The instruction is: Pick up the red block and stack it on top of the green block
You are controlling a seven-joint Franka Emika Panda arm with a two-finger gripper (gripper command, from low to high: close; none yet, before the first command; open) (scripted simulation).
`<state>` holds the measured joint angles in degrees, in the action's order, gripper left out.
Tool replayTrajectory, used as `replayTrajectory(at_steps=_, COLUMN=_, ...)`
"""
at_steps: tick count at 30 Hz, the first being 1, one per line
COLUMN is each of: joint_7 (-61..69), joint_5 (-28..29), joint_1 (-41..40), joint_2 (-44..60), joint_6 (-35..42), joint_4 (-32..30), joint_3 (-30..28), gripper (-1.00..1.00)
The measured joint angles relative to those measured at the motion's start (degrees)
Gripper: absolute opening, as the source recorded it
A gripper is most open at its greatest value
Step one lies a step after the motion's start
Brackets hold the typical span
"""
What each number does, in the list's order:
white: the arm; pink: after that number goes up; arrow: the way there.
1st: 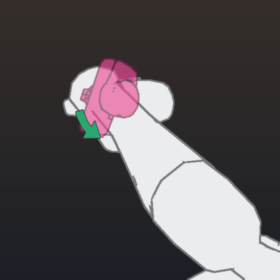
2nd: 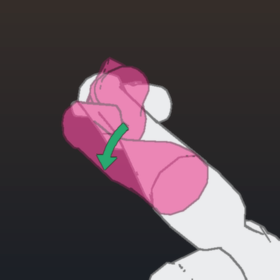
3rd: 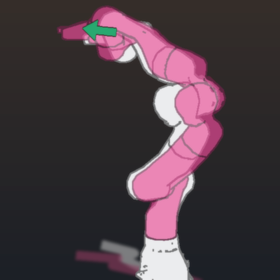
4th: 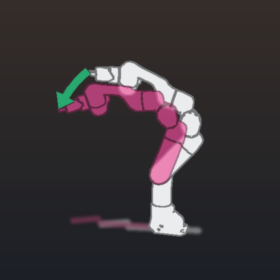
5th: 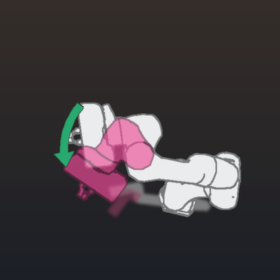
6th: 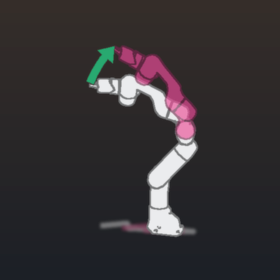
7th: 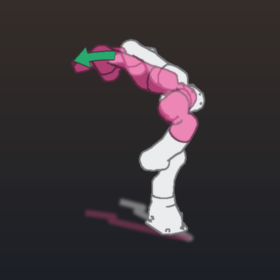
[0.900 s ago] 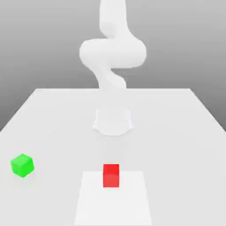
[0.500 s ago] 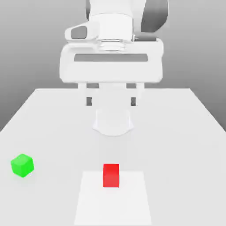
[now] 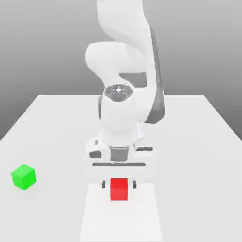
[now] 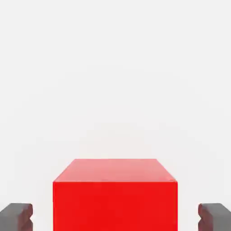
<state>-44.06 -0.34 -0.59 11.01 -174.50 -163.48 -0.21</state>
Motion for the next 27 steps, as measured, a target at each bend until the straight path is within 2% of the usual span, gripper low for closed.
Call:
replayTrajectory(at_steps=5, joint_7=-0.2, joint_5=0.2, joint_1=-0.1, joint_2=0.0, joint_6=0.0, joint_4=0.0, joint_3=0.1, gripper=-1.00)
replayTrajectory(at_steps=12, joint_7=-0.3, joint_5=0.4, joint_1=-0.1, joint_2=-13.1, joint_6=11.2, joint_4=-1.9, joint_3=0.0, gripper=-1.00)
replayTrajectory(at_steps=25, joint_7=-11.2, joint_5=1.2, joint_1=-29.9, joint_2=-13.1, joint_6=22.3, joint_4=9.3, joint_3=-15.2, gripper=-1.00)
replayTrajectory(at_steps=27, joint_7=-10.9, joint_5=-0.1, joint_1=-33.6, joint_2=-10.7, joint_6=20.9, joint_4=10.2, joint_3=-15.0, gripper=-1.00)
